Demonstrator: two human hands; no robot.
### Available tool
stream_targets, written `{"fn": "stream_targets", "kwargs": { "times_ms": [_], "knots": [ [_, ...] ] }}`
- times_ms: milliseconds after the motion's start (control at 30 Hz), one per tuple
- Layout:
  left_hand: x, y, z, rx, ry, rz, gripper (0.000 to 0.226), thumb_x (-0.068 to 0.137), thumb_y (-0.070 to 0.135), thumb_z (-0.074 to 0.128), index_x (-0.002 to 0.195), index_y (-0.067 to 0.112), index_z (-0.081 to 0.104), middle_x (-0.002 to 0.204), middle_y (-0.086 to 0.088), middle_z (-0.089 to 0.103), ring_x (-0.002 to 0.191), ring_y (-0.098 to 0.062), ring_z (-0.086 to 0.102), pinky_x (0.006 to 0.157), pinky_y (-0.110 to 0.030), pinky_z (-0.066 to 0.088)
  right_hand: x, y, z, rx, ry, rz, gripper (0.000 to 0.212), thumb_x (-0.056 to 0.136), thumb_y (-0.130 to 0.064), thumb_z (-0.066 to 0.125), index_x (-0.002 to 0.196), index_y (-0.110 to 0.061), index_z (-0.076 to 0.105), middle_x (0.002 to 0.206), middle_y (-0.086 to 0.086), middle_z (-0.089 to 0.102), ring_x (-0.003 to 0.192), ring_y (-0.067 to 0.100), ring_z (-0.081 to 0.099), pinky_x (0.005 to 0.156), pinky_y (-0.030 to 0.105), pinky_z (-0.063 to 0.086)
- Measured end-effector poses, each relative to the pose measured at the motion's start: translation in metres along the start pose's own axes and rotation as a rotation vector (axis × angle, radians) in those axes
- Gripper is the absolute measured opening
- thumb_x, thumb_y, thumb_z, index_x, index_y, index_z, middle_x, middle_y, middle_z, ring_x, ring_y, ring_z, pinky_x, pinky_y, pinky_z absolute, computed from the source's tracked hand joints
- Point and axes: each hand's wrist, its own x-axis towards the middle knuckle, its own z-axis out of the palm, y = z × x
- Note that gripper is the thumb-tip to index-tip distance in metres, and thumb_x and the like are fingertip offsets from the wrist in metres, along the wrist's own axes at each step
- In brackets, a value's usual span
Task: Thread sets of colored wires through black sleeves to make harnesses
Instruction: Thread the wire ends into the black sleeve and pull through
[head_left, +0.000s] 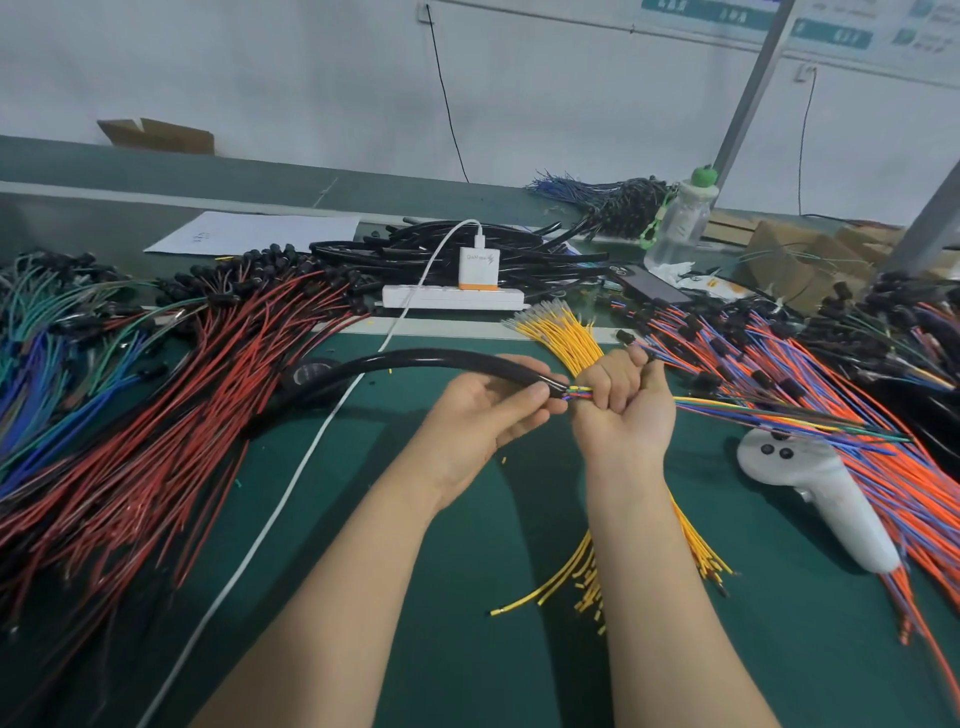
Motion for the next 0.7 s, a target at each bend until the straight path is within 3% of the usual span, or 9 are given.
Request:
{"fn": "stream_targets", "kwargs": {
  "times_ms": [133, 267, 400, 700],
  "knots": [
    [0.000, -0.001, 0.004, 0.150, 0.097, 0.097, 0.011, 0.089, 0.004, 0.059, 0.086, 0.013, 0.065, 0.077, 0.002, 0.073, 0.069, -0.007, 0.069, 0.063, -0.014, 0.051, 0.001, -0.001, -0.001, 0.037, 0.001, 0.009, 0.049, 0.104, -0.035, 0.032, 0.062, -0.012, 0.041, 0.037, -0.003, 0.021, 0.042, 0.006, 0.004, 0.029, 0.019, 0.013],
    [0.000, -0.006, 0.010, 0.141, 0.196, 0.118, 0.011, 0.088, 0.008, 0.063, 0.080, 0.015, 0.066, 0.070, 0.002, 0.072, 0.064, -0.007, 0.068, 0.061, -0.014, 0.051, 0.002, -0.003, -0.002, 0.087, -0.018, -0.009, 0.049, 0.104, -0.033, 0.031, 0.062, -0.011, 0.042, 0.038, -0.003, 0.021, 0.036, 0.008, 0.006, 0.027, 0.019, 0.014],
    [0.002, -0.011, 0.016, 0.022, 0.266, 0.071, 0.008, 0.088, 0.011, 0.064, 0.080, 0.010, 0.065, 0.068, 0.001, 0.071, 0.063, -0.007, 0.068, 0.060, -0.013, 0.051, 0.002, -0.002, -0.002, 0.074, -0.022, -0.043, 0.048, 0.104, -0.034, 0.030, 0.064, -0.011, 0.042, 0.038, -0.004, 0.021, 0.027, 0.009, 0.015, 0.026, 0.020, 0.015],
    [0.001, -0.018, 0.024, -0.342, 0.316, -0.045, 0.011, 0.087, 0.012, 0.063, 0.087, 0.001, 0.065, 0.080, -0.004, 0.069, 0.070, -0.008, 0.069, 0.060, -0.011, 0.051, 0.000, 0.001, 0.001, -0.073, -0.009, -0.143, 0.050, 0.105, -0.035, 0.029, 0.062, -0.012, 0.042, 0.040, -0.006, 0.021, 0.027, 0.007, 0.018, 0.028, 0.018, 0.015]
  ]
}}
